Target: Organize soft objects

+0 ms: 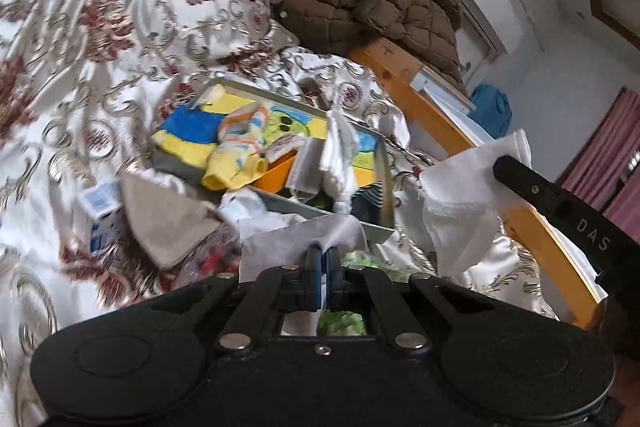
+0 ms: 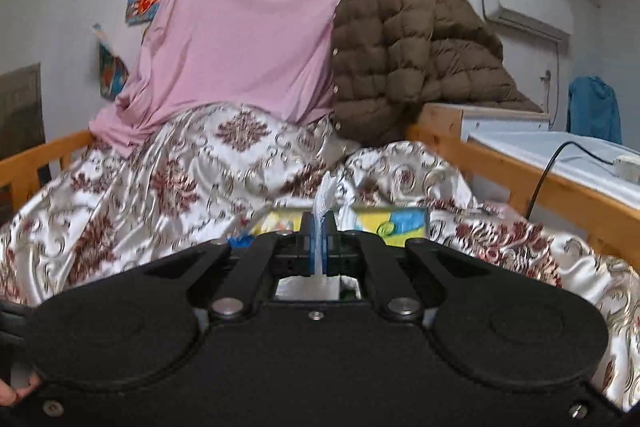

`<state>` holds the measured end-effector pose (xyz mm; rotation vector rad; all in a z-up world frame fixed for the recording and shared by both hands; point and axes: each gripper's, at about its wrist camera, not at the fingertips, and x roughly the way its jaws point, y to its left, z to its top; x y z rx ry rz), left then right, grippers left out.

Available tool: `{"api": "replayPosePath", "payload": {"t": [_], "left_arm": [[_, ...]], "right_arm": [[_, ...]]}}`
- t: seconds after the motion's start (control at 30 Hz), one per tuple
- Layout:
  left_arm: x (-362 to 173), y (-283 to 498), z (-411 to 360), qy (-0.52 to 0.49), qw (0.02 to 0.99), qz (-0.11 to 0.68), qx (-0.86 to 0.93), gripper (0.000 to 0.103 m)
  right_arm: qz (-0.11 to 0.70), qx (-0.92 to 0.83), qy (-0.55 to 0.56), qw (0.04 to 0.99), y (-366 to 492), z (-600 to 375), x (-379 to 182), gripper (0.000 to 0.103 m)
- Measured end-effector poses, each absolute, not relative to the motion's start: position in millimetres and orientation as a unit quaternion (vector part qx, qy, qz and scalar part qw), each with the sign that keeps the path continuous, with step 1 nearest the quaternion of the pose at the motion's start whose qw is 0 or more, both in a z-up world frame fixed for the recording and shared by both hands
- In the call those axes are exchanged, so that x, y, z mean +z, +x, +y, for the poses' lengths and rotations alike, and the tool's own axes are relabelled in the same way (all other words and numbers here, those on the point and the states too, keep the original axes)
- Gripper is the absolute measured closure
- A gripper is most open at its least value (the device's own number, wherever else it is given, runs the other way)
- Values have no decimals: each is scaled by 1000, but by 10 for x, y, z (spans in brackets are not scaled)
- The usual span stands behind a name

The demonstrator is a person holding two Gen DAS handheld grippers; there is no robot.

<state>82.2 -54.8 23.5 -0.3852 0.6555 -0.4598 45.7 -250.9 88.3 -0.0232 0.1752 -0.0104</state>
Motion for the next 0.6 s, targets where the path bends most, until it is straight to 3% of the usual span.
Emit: {"api": "replayPosePath", "payload": {"t": [0.3, 0.6], "left_arm": [[755, 1411, -693, -119, 925, 275, -235, 103], [398, 2240, -788, -175, 921, 267, -225, 103]], "right_arm": [[48, -13, 17, 999, 814, -2742, 909, 103], [66, -43, 52, 996, 1525, -3141, 547, 103]]}}
